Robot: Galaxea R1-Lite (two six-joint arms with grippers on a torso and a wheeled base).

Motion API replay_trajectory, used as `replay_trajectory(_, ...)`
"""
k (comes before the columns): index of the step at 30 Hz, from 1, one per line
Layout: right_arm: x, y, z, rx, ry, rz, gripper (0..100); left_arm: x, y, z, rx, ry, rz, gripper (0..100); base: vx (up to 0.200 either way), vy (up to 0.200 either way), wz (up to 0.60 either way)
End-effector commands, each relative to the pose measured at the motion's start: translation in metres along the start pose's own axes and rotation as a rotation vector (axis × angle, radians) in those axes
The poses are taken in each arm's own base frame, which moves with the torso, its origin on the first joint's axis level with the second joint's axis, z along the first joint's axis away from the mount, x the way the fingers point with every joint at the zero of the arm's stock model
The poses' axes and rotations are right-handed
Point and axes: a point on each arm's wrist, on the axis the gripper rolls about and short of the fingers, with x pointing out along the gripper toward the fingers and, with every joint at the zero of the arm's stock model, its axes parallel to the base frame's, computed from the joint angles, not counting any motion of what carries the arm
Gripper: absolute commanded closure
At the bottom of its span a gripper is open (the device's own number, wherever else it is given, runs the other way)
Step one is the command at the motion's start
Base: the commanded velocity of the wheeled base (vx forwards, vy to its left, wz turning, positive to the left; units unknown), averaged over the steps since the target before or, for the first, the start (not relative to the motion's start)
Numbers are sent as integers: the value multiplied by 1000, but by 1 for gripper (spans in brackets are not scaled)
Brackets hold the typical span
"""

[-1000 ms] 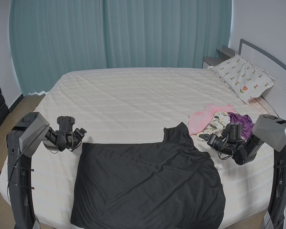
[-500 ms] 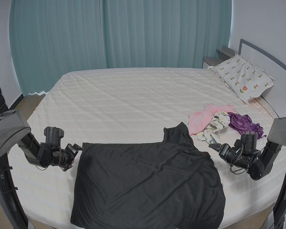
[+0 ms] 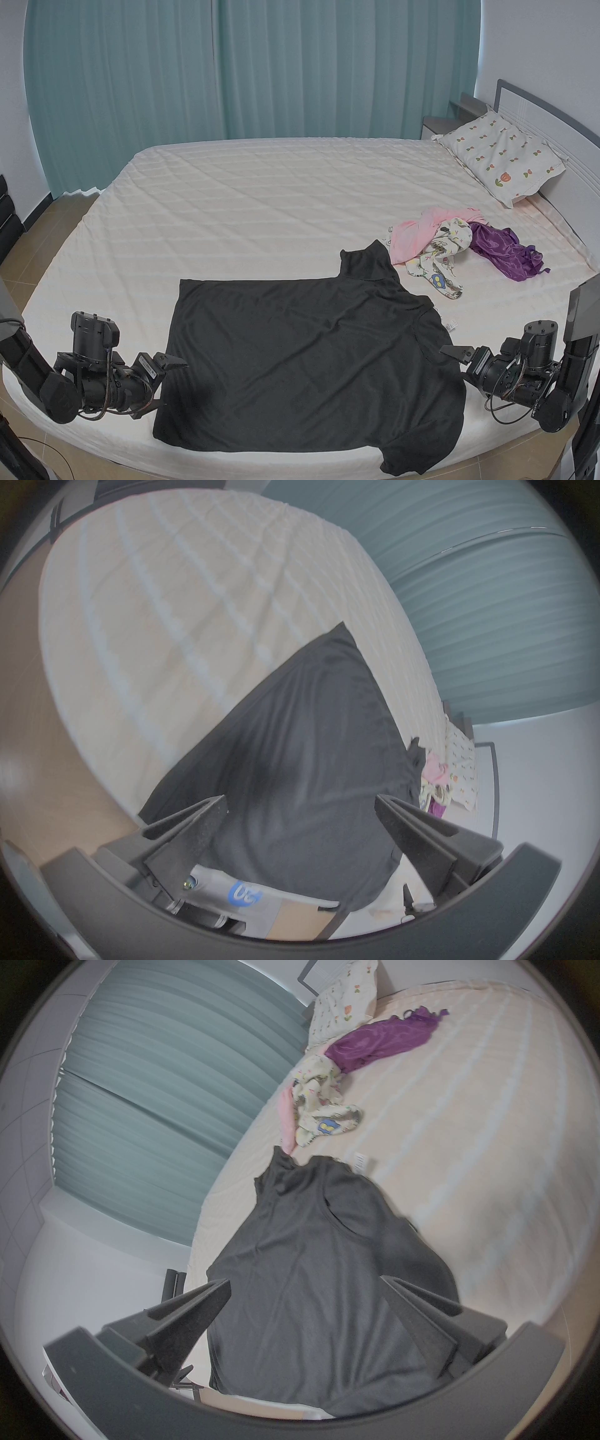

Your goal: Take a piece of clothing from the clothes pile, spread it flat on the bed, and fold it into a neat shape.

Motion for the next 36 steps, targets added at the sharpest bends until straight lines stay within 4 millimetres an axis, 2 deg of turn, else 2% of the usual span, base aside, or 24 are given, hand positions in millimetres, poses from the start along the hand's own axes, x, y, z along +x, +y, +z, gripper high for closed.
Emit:
replay_trajectory(1, -2, -7, -10, 8, 45, -39, 0, -8, 4, -8, 6, 23, -9, 0, -200, 0, 0)
replay_trajectory(5, 1, -10, -11, 10, 54, -52, 0, -6, 7, -9, 8, 54, -4, 0, -200, 0, 0)
replay_trajectory(9, 2, -10, -12, 11, 58, -56, 0, 2, 13, -11, 15, 52, 17, 0, 0, 0, 0)
replay_trajectory(20, 6, -14, -14, 12, 69, -71, 0, 40, 31, -15, 69, -97, 111, 0, 0, 0, 0)
replay_trajectory(36, 8, -15, -15, 11, 76, -73, 0, 63, 33, -21, 103, -144, 183, 0, 0, 0, 0)
